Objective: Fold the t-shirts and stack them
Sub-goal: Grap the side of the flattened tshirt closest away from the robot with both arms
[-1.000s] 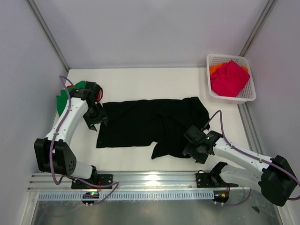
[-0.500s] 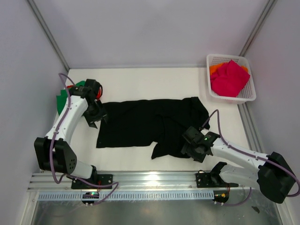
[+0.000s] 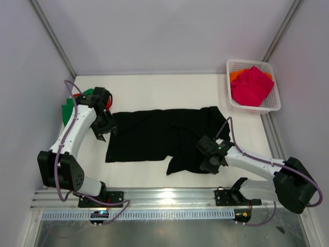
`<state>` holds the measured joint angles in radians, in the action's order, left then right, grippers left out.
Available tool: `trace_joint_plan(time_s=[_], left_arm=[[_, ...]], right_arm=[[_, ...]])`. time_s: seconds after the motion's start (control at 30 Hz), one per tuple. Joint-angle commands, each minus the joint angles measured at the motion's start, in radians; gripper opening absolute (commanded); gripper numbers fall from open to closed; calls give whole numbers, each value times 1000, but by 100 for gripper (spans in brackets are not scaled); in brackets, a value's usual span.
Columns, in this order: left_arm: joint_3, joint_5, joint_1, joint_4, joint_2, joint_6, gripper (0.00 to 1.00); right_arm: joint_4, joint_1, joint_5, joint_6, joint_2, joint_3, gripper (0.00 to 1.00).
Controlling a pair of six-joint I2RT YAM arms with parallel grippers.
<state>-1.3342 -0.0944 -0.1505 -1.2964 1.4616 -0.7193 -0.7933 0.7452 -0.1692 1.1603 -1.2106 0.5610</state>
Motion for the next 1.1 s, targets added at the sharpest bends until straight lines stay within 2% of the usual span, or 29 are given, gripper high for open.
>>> trace_joint_plan(time_s=[0.0, 0.03, 0.13, 0.27, 0.5, 0.77, 1.07], left_arm=[[-17, -13, -3, -12, -38, 8, 56], [-14, -13, -1, -11, -37, 8, 55], [0, -7, -3, -1, -40, 4, 55], [20, -8, -1, 9, -43, 3, 55], [38, -31, -1, 26, -47, 0, 56], [56, -28, -3, 40, -47, -2, 55], [92, -27, -1, 62, -40, 11, 55]], right_arm=[[289, 8, -6, 21, -52, -69, 35], [290, 8, -3, 16, -52, -69, 27], [295, 9, -3, 9, -46, -70, 19], [290, 8, -7, 2, -30, -70, 15], [263, 8, -21, -24, -40, -35, 15], [209, 3, -82, -65, -92, 97, 15], [184, -93, -115, -160, -132, 269, 15]])
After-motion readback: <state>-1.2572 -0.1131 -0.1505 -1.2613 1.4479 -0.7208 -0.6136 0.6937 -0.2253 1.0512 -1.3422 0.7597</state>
